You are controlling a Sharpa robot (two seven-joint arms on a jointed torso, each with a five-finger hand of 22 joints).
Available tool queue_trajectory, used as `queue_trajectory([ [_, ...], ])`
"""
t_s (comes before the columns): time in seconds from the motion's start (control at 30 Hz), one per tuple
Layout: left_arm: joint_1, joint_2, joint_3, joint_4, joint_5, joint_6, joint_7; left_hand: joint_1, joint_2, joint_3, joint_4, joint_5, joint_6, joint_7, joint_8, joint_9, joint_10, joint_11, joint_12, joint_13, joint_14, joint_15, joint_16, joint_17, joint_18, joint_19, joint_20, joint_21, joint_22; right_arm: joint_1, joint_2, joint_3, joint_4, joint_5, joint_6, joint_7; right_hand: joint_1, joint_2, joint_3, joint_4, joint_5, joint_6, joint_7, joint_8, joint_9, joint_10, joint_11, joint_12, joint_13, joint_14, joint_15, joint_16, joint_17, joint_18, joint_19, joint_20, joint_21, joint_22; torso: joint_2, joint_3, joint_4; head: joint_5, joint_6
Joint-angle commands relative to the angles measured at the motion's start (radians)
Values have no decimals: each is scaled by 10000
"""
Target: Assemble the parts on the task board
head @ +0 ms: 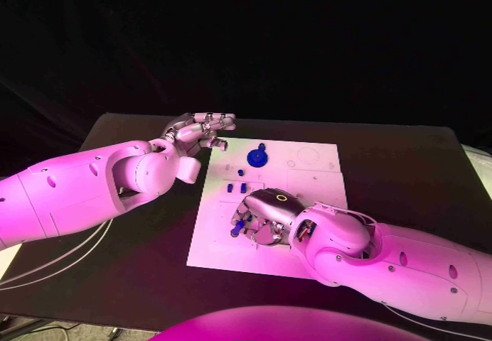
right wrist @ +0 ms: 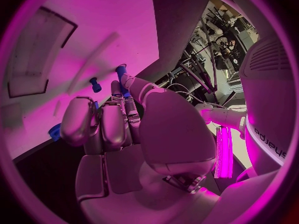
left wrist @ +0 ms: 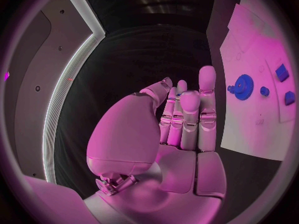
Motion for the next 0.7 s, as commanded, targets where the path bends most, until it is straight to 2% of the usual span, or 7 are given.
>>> queue_trajectory([
  [0.03, -1, 18, 5, 14, -32, 183, 27, 82, -4, -33, -65, -11, -86, 18, 29, -12, -82, 25, 54, 18, -79, 11, -37, -26, 157, -79, -11, -40, -18, -10, 74, -2, -55, -532, 667, -281, 0, 111, -47, 23, 60, 65, 36, 52, 15, 372, -359, -37, 6, 403, 6, 52, 8, -7, -15, -5, 22, 7, 4, -12, 1, -18, 0],
  [0.37, -1, 23, 5, 32, -32, 185, 14, 82, -4, -33, -65, -11, -86, 18, 29, -12, -82, 25, 54, 18, -79, 11, -37, -26, 157, -79, -11, -40, -18, -10, 416, -129, -213, -780, 1409, -354, -18, 106, -65, 25, 48, 67, 29, 50, 16, 371, -362, -45, 8, 401, 6, 43, -6, -4, -22, -3, 10, -8, 0, -13, 8, -30, -26],
  [0.57, -2, 13, 5, 36, -32, 188, 4, 82, -4, -33, -65, -11, -86, 18, 29, -12, -82, 25, 54, 18, -79, 11, -37, -26, 157, -79, -11, -40, -18, -11, 495, -169, -216, -984, 1465, -430, -69, 91, -109, 36, 21, 52, 22, 34, 15, 356, -363, -71, 9, 395, 7, 29, -28, 2, -35, 0, -8, -33, -2, -17, 13, -25, -31],
  [0.7, -2, 7, 5, 43, -32, 190, -3, 82, -4, -33, -65, -11, -86, 18, 29, -12, -82, 25, 54, 18, -79, 11, -37, -26, 157, -79, -11, -40, -18, -11, 516, -181, -222, -1021, 1342, -489, -393, -95, -272, 178, 129, -513, 134, -182, -118, -153, -228, -391, -111, 386, 140, 21, -52, 11, -96, 62, -93, -135, -1, -19, 9, -19, -27],
])
